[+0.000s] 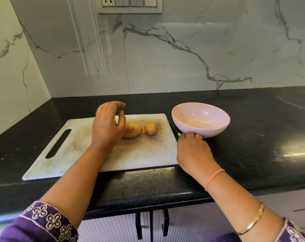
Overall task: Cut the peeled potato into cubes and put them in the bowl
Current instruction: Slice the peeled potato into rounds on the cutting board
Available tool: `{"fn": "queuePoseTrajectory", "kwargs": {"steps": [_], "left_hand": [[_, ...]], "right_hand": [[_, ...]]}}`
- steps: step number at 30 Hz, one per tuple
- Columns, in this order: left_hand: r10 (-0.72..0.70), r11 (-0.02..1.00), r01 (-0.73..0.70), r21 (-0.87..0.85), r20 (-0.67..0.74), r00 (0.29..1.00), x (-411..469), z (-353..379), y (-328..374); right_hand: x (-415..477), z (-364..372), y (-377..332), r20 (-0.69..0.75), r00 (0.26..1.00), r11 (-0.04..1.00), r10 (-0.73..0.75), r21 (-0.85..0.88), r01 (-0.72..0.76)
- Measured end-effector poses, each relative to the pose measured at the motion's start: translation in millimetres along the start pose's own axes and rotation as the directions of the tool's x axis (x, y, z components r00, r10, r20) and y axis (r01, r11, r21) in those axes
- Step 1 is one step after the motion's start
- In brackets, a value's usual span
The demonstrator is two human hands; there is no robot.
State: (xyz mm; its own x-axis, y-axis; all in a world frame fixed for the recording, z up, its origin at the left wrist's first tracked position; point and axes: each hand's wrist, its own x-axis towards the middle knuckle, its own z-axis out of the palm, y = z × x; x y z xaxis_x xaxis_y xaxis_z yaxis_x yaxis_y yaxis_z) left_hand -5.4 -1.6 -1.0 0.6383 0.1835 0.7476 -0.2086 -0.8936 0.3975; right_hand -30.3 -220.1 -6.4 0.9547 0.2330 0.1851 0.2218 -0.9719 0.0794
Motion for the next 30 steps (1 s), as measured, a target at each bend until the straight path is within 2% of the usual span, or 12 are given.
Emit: {"fn": "queuePoseTrajectory", "kwargs": {"steps": [7,14,17,20,23,27,30], "left_hand": [[-0.018,1.000,0.019,-0.004,0.048,0.999,-2,1,0],[-0.052,0.999,0.053,-0.011,0.108,0.993,-2,0,-1],[-0.054,0.998,0.059,-0.024,0.161,0.985,-1,-1,-2],[-0.041,0.998,0.053,-0.043,0.244,0.969,1,-2,-3],[-0.018,0.997,0.043,-0.065,0.351,0.936,2,-1,-5],[-0.051,0.994,0.092,-0.063,0.475,0.879,-1,0,-11],[-0.109,0.989,0.148,-0.028,0.553,0.826,-2,0,-16]], "right_hand": [[-2,1,4,-0.025,0.997,0.985,-0.077,0.156,0.080],[3,5,9,0.004,0.998,0.938,-0.057,0.343,0.052],[-1,3,7,-0.072,0.996,0.921,-0.046,0.382,0.070],[-3,-2,4,-0.187,0.979,0.910,-0.084,0.387,0.152],[1,-6,-2,-0.200,0.976,0.891,-0.086,0.422,0.165],[17,-1,-9,-0.061,0.998,0.797,-0.011,0.603,0.046],[29,5,-15,-0.055,0.996,0.673,0.077,0.739,-0.011]]}}
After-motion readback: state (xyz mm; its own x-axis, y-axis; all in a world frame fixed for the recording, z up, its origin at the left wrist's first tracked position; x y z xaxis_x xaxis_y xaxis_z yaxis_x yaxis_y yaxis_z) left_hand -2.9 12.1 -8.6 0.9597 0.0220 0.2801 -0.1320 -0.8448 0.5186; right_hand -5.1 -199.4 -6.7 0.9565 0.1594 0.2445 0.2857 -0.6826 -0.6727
